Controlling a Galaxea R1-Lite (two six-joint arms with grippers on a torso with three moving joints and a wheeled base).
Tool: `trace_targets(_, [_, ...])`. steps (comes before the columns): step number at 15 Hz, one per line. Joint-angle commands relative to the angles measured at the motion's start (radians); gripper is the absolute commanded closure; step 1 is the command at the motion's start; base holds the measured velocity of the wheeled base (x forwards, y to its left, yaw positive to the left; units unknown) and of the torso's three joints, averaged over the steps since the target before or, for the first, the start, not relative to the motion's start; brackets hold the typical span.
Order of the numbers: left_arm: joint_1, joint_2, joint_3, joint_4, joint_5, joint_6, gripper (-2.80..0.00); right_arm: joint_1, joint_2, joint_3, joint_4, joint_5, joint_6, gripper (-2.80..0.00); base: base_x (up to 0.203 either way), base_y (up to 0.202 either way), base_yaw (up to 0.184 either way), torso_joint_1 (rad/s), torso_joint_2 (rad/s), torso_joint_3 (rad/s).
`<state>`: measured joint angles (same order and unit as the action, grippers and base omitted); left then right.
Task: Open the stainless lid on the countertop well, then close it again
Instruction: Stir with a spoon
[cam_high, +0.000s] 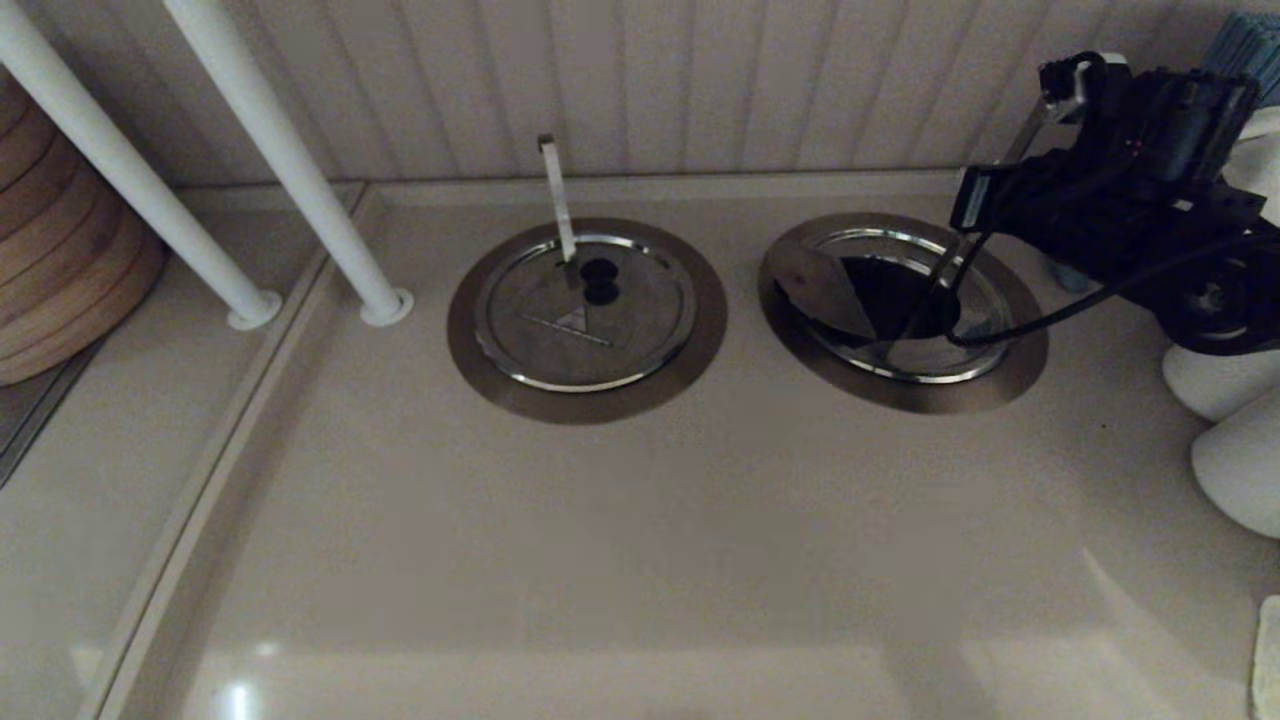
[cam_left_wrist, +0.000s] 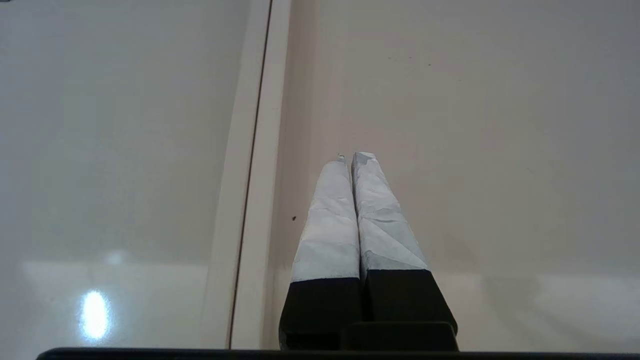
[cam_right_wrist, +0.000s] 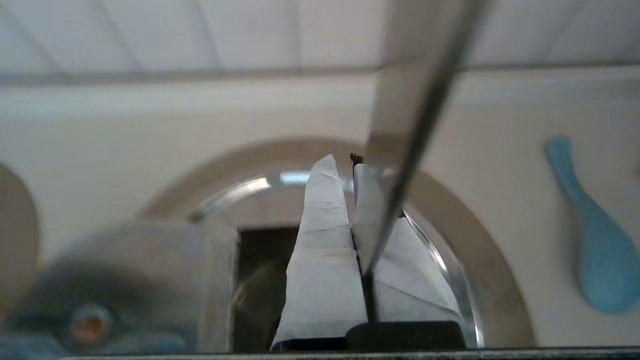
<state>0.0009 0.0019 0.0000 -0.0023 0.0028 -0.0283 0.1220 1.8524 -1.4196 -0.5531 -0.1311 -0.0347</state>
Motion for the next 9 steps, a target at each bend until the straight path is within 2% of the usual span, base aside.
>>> trace_targets(1, [0.001,0.001,0.0,-0.001,0.0,-0.001,0.0,0.016,0.02,-0.003,-0.026,0.001,0.037,0.0,0.0,0.0,0.0,0.0,0.0,0.0])
trace_targets(5, [0.0,0.001,0.0,-0.001,0.0,-0.001,0.0,0.042,0.009,0.005,-0.027,0.005,0.079,0.0,0.0,0.0,0.0,0.0,0.0,0.0])
trace_targets(9, [-0.001,0.001,0.0,-0.001,0.0,-0.001,0.0,0.048,0.001,0.019,-0.017,0.007,0.07,0.0,0.0,0.0,0.0,0.0,0.0,0.0])
